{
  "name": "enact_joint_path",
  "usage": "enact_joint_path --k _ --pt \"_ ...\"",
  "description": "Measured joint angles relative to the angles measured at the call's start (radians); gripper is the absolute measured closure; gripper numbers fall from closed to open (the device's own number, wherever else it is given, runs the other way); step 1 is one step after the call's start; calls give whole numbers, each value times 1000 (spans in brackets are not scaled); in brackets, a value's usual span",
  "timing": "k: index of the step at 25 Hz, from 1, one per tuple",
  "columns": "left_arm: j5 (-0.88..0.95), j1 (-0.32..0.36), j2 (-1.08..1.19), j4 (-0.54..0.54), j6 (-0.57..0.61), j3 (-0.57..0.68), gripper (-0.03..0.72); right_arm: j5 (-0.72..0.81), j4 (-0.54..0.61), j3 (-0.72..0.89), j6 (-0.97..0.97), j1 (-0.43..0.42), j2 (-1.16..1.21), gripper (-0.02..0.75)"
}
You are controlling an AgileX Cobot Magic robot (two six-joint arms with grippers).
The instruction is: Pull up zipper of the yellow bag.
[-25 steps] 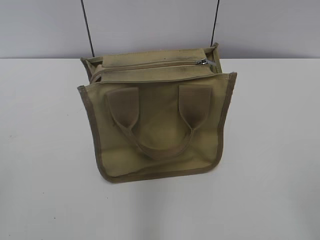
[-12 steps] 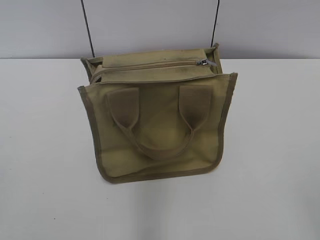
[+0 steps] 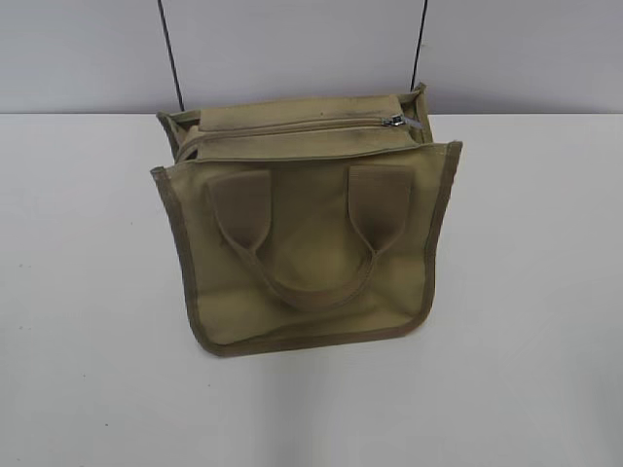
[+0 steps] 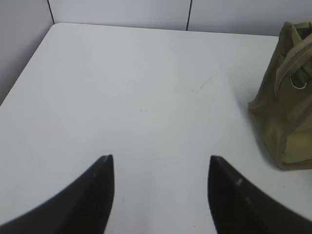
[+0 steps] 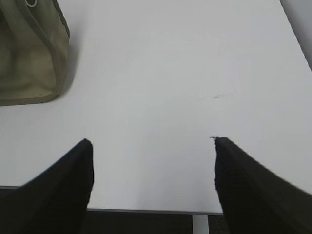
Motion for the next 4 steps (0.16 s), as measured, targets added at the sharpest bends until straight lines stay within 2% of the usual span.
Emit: enact_joint_path --k 4 --pt "0 0 0 0 0 0 232 0 0 0 0 0 0 174"
